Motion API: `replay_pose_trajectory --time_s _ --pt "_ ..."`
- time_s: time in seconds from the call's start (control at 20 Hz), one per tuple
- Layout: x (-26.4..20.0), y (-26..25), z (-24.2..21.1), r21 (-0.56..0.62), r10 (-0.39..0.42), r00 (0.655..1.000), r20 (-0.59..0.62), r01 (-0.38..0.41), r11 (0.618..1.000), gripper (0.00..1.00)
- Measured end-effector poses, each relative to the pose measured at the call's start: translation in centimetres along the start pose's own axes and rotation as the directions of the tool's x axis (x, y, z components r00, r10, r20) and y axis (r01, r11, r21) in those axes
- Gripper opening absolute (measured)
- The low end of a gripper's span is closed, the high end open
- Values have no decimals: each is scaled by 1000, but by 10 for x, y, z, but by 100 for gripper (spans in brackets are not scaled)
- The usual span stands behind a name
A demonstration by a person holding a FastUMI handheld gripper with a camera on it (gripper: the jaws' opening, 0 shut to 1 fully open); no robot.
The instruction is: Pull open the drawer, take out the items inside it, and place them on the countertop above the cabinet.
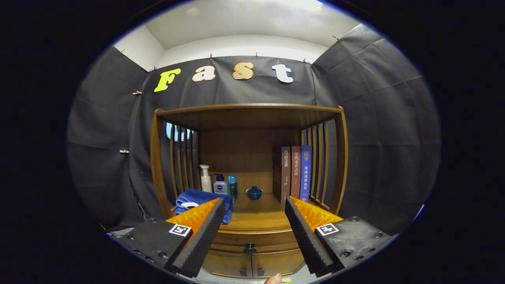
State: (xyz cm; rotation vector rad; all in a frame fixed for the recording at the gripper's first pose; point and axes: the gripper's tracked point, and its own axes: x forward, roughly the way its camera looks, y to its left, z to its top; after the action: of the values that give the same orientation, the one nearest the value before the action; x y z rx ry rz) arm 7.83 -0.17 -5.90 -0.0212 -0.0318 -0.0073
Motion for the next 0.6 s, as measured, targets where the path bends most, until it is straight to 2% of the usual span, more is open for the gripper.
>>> replay_pose_trajectory --time_s 0.3,0.6 --pt "24 -20 -54 -2 -45 999 -29 45 999 99" --pt "61 -4 -125 -2 -5 994 -109 5 1000 99"
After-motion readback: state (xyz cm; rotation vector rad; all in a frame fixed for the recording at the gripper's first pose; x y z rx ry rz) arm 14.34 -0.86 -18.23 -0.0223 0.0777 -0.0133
